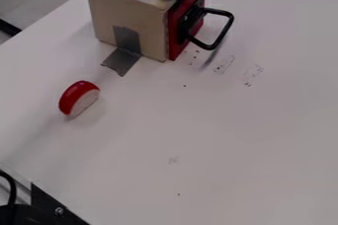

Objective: Put the green object on the table

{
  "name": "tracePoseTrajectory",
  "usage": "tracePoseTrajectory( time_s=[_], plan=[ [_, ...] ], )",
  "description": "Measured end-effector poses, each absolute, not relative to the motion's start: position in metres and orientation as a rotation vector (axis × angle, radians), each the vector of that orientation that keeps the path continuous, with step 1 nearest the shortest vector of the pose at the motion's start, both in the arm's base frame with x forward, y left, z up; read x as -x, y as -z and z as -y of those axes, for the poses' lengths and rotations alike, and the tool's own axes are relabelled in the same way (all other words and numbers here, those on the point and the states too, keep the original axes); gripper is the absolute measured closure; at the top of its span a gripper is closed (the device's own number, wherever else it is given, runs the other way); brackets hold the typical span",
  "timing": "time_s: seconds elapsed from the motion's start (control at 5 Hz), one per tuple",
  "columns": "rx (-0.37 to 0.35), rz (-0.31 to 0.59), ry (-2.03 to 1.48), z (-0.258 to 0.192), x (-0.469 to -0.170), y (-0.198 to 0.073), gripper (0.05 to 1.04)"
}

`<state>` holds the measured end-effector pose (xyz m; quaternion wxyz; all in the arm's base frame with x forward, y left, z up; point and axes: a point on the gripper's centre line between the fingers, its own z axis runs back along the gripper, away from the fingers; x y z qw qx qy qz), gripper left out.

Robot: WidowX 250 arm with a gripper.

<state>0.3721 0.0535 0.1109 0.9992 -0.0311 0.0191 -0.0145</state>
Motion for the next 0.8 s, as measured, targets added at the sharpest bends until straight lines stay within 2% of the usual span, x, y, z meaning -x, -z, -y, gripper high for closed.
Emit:
tracePoseTrajectory(
  time_s=[0.2,0.4,0.6,0.8],
  plan=[
    [0.083,-0.056,-0.002,-0.018,-0.368,-0.101,0.593],
    [0.075,-0.024,0.037,0.035,-0.373,-0.097,0.593],
    [0.057,-0.036,0.076,0.074,-0.372,-0.075,0.593],
    [0.044,-0.022,0.093,0.087,-0.371,-0.063,0.522]
  ],
)
